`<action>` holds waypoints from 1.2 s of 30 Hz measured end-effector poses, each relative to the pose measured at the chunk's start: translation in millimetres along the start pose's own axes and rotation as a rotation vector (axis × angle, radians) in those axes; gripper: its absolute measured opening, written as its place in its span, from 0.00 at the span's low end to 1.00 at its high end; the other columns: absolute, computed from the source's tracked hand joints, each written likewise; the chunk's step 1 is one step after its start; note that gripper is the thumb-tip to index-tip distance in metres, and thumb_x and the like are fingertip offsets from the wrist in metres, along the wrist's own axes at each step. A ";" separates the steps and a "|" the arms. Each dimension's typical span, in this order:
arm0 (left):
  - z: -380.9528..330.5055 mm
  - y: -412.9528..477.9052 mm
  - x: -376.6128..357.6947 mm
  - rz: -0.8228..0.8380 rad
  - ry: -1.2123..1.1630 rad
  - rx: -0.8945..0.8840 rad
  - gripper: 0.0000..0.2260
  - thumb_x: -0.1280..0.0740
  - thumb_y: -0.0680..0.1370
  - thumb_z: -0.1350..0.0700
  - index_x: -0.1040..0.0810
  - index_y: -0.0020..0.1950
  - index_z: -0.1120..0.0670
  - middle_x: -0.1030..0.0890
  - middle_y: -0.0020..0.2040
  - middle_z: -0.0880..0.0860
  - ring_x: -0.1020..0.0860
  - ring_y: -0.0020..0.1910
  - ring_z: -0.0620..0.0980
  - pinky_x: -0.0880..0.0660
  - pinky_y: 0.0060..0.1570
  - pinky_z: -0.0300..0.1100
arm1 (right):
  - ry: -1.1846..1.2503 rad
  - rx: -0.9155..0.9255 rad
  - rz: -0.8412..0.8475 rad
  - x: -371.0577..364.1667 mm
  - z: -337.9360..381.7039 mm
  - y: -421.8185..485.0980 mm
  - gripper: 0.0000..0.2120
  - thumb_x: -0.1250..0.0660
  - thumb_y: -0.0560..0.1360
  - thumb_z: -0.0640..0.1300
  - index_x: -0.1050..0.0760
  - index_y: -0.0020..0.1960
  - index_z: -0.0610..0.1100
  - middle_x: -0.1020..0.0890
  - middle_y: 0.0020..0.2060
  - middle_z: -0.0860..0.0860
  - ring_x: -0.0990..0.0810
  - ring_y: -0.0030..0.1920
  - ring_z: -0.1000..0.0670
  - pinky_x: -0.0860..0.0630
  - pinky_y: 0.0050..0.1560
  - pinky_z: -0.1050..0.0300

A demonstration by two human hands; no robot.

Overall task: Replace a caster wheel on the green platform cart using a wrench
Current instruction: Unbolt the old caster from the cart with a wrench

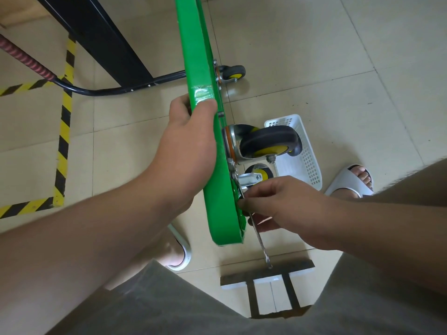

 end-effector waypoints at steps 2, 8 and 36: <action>0.0 -0.2 0.3 0.006 0.001 -0.002 0.10 0.43 0.85 0.47 0.28 0.65 0.42 0.22 0.47 0.51 0.24 0.39 0.48 0.24 0.35 0.42 | -0.004 -0.019 -0.003 3.6 -1.5 8.0 0.06 0.24 0.75 0.43 0.14 0.51 0.43 0.12 0.47 0.43 0.15 0.45 0.48 0.15 0.51 0.54; -1.0 -1.9 1.4 0.026 -0.012 0.016 0.10 0.44 0.86 0.46 0.29 0.65 0.41 0.20 0.52 0.53 0.22 0.43 0.50 0.20 0.34 0.43 | -0.055 0.046 -0.059 10.0 3.0 32.7 0.09 0.21 0.71 0.42 0.12 0.51 0.48 0.13 0.53 0.51 0.17 0.58 0.48 0.23 0.67 0.45; -0.3 -0.1 1.2 0.000 0.009 0.001 0.10 0.43 0.86 0.46 0.29 0.65 0.42 0.23 0.47 0.50 0.24 0.39 0.47 0.25 0.28 0.36 | 0.035 -0.030 -0.008 5.3 6.9 -16.1 0.06 0.25 0.76 0.43 0.14 0.48 0.40 0.13 0.43 0.42 0.15 0.39 0.47 0.14 0.46 0.48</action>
Point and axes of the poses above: each hand's wrist, its own y-axis towards the middle knuckle, its own x-axis out of the back of the hand, z = x × y, the point moved 1 cm from there along y, towards the middle knuckle
